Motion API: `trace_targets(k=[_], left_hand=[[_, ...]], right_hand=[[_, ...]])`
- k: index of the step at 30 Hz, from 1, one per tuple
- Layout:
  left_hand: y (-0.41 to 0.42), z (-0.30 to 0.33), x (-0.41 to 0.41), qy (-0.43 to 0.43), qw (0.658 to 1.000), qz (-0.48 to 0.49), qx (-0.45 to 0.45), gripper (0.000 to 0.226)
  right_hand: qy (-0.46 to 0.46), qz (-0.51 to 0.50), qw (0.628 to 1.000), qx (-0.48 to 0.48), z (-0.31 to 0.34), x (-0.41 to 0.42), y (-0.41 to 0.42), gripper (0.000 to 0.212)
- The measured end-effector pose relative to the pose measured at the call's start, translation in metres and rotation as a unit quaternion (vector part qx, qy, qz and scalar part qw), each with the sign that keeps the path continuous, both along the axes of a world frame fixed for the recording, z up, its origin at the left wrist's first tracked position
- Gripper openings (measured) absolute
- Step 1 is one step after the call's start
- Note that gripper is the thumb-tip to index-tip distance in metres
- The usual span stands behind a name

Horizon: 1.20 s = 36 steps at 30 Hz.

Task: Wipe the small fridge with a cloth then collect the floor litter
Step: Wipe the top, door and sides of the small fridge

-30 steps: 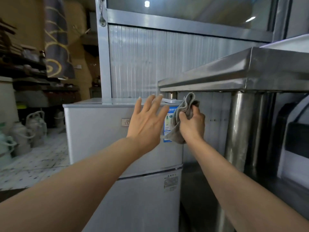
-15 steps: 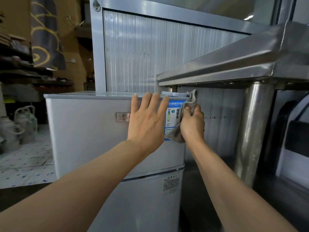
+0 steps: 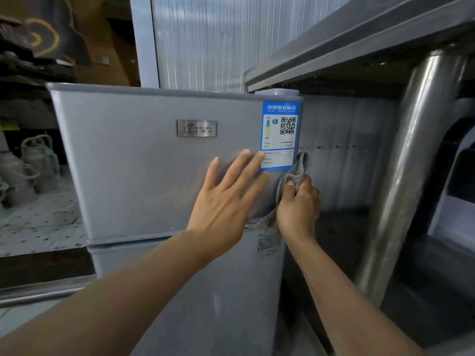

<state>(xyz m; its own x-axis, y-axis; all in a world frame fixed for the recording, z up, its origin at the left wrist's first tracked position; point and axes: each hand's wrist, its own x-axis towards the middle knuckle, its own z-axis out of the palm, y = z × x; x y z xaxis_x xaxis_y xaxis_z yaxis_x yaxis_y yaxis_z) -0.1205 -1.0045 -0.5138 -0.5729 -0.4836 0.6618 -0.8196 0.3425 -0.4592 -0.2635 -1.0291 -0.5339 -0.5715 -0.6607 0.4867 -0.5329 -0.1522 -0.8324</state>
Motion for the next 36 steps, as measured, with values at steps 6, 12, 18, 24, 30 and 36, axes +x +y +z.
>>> trace_targets(k=[6, 12, 18, 24, 30, 36], left_hand=[[0.004, -0.041, 0.012, -0.014, 1.0, -0.02, 0.002, 0.064], [0.003, -0.074, 0.017, -0.04, 0.999, -0.028, 0.003, 0.064], [0.002, -0.099, 0.017, -0.069, 0.997, -0.03, 0.001, 0.063], [0.004, -0.13, 0.023, -0.101, 0.995, -0.018, 0.006, 0.067], [0.005, -0.16, 0.034, -0.123, 0.992, -0.019, 0.013, 0.067], [0.006, -0.186, 0.041, -0.137, 0.99, -0.026, 0.03, 0.066]], right_hand=[[0.014, -0.001, 1.0, -0.006, -0.037, 0.001, 0.001, 0.042], [0.009, -0.019, 0.999, -0.028, -0.069, 0.006, 0.003, 0.043], [0.007, -0.029, 0.999, -0.022, -0.097, 0.009, 0.003, 0.043], [0.036, -0.011, 0.999, -0.002, -0.141, 0.009, 0.011, 0.045], [0.032, 0.006, 0.999, 0.024, -0.184, 0.009, 0.015, 0.048], [-0.002, 0.004, 0.998, 0.065, -0.234, 0.011, 0.016, 0.05]])
